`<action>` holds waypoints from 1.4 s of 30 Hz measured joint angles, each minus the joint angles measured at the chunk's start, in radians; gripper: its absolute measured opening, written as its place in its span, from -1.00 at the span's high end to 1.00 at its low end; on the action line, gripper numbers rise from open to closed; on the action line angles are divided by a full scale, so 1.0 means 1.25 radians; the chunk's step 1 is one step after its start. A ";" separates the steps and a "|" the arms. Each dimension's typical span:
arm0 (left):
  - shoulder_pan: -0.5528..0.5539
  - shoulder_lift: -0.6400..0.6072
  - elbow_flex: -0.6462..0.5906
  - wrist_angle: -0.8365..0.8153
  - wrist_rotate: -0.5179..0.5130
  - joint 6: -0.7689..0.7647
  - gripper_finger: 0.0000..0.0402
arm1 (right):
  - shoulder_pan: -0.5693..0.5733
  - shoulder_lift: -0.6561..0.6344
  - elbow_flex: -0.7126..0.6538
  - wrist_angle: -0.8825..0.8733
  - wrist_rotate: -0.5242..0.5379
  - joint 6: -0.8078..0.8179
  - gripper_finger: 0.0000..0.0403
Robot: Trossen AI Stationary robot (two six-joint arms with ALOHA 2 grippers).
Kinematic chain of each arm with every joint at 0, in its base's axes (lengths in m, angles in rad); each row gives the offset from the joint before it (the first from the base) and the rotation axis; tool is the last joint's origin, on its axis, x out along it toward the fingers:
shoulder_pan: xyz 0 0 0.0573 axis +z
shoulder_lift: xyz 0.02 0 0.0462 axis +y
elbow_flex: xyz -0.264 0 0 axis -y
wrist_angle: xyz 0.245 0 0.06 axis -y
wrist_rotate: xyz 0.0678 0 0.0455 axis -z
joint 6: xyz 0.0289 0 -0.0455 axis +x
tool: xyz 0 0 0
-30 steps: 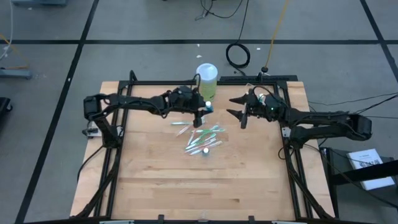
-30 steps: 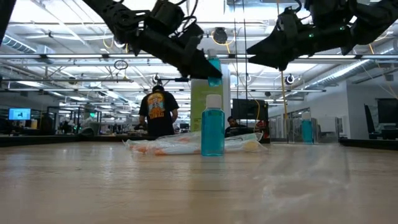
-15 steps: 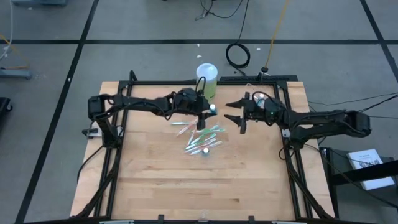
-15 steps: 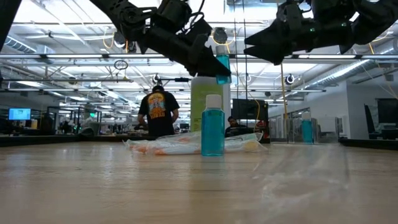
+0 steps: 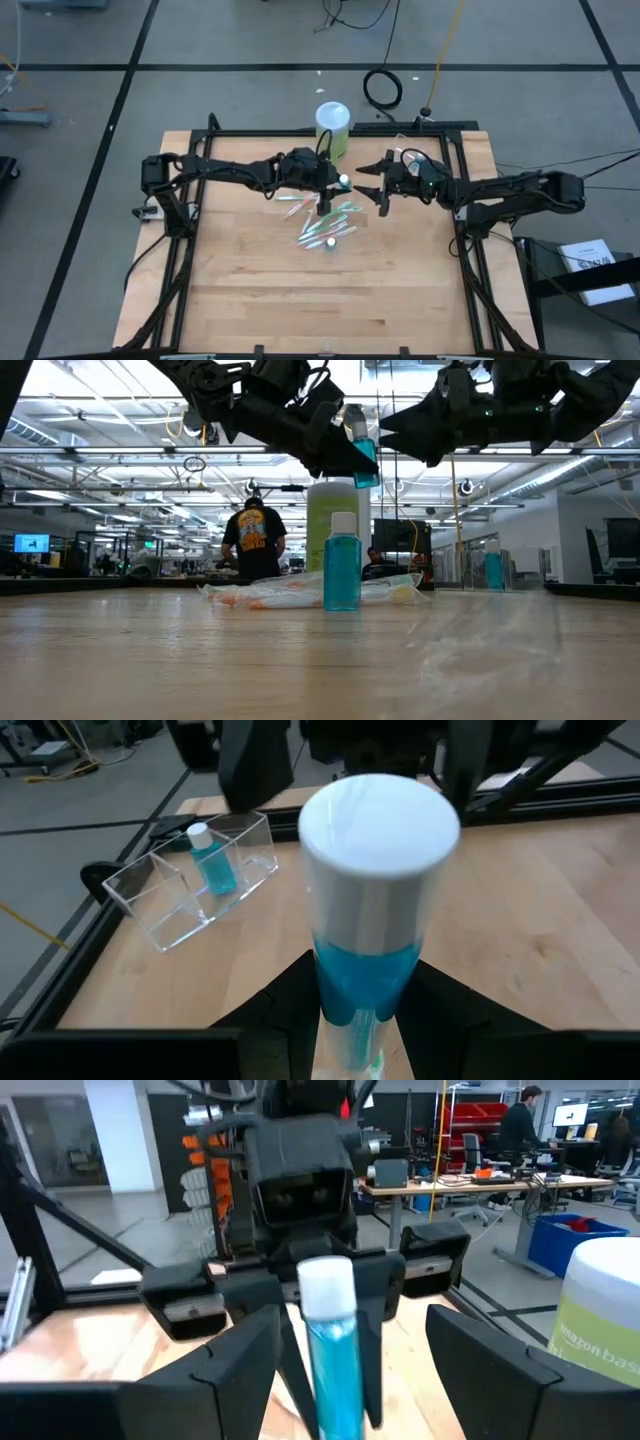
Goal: Pick & Place toothbrushing station
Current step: Put the blue mouthwash bottle into the transparent organizer
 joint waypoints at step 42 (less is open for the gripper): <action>-0.005 0.000 -0.001 -0.015 0.002 -0.018 0.39 | 0.031 0.131 0.047 0.104 -0.001 0.002 -0.23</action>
